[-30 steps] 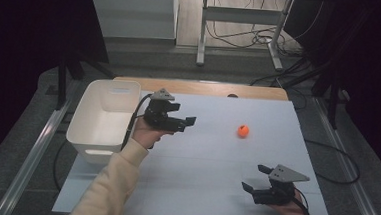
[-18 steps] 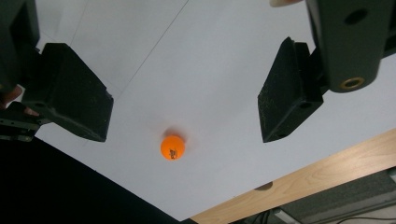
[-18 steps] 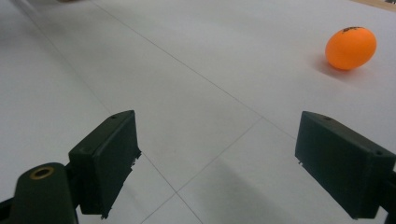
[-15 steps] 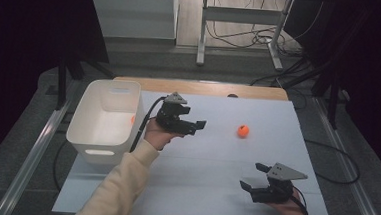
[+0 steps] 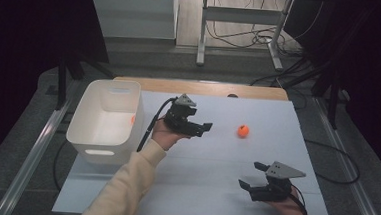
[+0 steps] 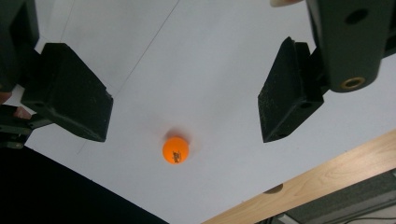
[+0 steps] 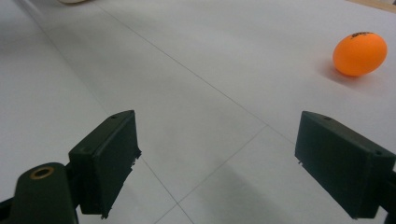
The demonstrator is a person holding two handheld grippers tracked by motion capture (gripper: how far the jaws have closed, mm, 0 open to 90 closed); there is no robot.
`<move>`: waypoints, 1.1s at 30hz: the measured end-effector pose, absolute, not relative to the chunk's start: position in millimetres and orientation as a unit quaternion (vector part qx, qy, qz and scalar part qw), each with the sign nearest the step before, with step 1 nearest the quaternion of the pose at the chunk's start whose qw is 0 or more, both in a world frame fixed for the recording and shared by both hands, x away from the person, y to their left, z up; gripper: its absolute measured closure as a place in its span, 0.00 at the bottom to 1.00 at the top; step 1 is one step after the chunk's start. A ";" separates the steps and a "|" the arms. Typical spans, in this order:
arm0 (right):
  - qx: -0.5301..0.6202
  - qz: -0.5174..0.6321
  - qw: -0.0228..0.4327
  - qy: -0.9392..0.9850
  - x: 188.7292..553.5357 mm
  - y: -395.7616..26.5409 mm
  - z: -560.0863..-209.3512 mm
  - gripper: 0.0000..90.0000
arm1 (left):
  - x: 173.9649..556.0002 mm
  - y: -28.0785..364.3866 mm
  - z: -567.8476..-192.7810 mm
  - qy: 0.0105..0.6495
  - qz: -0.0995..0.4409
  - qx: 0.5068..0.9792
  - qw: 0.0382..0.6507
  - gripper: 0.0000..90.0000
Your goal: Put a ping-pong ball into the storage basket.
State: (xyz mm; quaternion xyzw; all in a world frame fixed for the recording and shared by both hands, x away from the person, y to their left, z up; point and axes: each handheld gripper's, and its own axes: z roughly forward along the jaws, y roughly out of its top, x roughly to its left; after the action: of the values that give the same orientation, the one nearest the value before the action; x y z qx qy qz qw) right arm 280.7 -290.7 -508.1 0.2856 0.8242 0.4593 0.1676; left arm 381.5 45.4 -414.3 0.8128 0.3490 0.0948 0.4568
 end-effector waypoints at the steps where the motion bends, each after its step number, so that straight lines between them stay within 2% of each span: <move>1: 0.286 0.458 0.169 0.825 280.2 -290.5 -507.9 0.15 | 381.8 44.5 -415.7 0.350 0.095 0.813 0.456 0.21; 33: 0.289 0.451 0.171 0.827 277.4 -292.3 -507.8 0.16 | 403.2 5.7 -452.1 0.341 0.061 0.829 0.439 0.21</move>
State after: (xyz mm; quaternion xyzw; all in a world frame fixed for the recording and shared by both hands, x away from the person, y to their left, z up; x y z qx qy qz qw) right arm 277.4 -292.3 -507.8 0.2890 0.8270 0.4509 0.1709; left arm 403.2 5.7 -452.1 0.8288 0.3413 0.0608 0.4392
